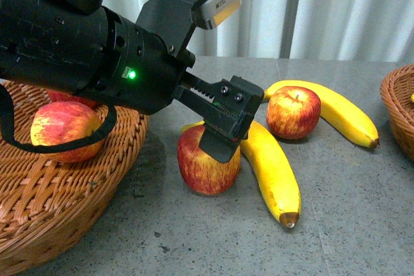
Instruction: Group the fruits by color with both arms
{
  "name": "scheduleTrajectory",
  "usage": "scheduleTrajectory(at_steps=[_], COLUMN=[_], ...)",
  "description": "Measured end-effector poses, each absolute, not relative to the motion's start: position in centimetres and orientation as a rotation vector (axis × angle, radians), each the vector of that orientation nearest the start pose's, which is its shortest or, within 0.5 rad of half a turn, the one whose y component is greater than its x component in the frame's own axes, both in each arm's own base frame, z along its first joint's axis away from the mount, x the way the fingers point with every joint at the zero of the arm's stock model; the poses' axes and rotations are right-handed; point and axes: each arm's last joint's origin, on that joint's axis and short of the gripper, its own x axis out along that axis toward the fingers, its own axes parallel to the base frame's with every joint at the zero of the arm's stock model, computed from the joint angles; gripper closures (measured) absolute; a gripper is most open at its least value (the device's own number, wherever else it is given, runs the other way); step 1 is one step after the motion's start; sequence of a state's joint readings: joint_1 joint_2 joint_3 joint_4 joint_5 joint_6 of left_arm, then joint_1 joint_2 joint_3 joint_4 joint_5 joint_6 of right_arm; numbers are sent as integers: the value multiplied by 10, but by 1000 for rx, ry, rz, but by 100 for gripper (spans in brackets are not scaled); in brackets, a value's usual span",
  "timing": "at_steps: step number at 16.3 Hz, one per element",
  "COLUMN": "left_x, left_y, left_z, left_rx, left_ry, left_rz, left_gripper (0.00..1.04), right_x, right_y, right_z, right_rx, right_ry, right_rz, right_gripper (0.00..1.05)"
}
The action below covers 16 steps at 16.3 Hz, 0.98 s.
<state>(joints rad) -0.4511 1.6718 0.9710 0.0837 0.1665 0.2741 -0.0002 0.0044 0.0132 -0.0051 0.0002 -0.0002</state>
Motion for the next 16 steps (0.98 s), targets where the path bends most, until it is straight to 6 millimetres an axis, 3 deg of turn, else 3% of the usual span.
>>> scheduleTrajectory(at_steps=[4,16], left_x=[312,315], left_y=[-169,-171], left_z=[187,174], left_rx=[376,378], left_ry=[560,604], left_rz=[-733,-739], left_gripper=[7,7], right_x=[97,97], right_y=[0,0], right_z=[167,167], right_rx=[0,0], right_ry=[-4,-4], right_rz=[0,0], right_gripper=[7,7])
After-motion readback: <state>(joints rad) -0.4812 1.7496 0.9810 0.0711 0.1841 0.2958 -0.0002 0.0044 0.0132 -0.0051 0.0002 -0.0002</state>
